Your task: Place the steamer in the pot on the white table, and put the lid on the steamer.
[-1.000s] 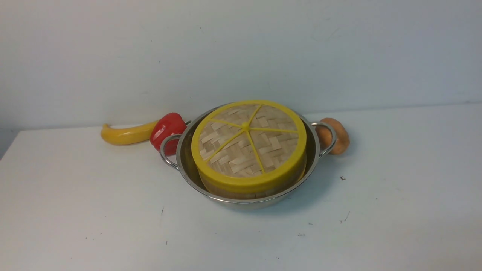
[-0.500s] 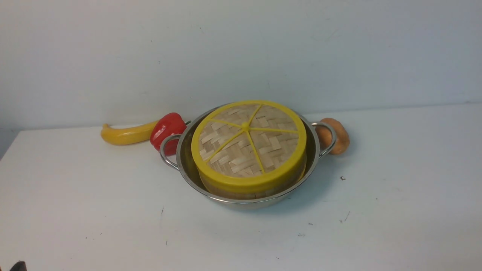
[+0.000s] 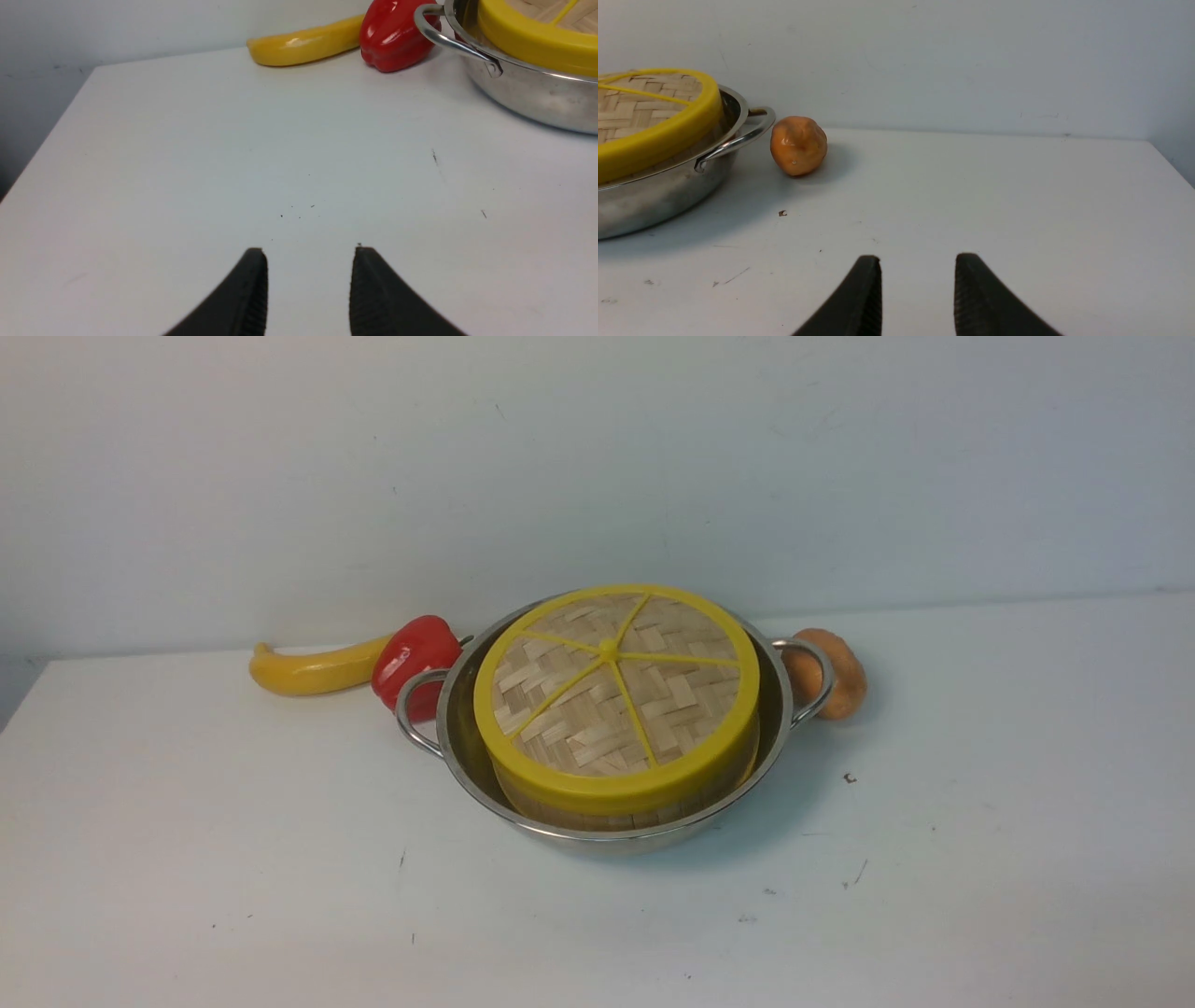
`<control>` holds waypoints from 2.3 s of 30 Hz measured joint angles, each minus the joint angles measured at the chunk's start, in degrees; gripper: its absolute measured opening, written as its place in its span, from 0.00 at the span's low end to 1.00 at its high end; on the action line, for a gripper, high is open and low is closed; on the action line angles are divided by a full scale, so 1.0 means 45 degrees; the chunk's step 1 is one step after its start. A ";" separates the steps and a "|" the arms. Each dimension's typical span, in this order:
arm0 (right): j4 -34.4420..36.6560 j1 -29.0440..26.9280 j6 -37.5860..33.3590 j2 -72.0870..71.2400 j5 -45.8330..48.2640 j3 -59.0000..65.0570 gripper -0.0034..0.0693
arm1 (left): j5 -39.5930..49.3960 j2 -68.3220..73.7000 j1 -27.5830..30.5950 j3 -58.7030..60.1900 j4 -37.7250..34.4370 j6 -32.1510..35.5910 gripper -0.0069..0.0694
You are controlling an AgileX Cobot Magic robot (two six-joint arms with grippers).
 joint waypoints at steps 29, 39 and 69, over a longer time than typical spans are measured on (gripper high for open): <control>0.0000 0.0000 0.0000 0.0000 0.0000 0.0000 0.38 | -0.0354 -0.0115 0.0000 0.0316 0.1142 -0.2242 0.41; 0.0000 0.0000 0.0000 0.0000 0.0000 0.0000 0.38 | -0.0354 -0.0115 0.0000 0.0316 0.1235 -0.2242 0.41; 0.0097 0.0000 0.0088 -0.0320 0.0107 0.0000 0.38 | -0.0365 -0.0126 0.0000 0.0316 0.1245 -0.2242 0.41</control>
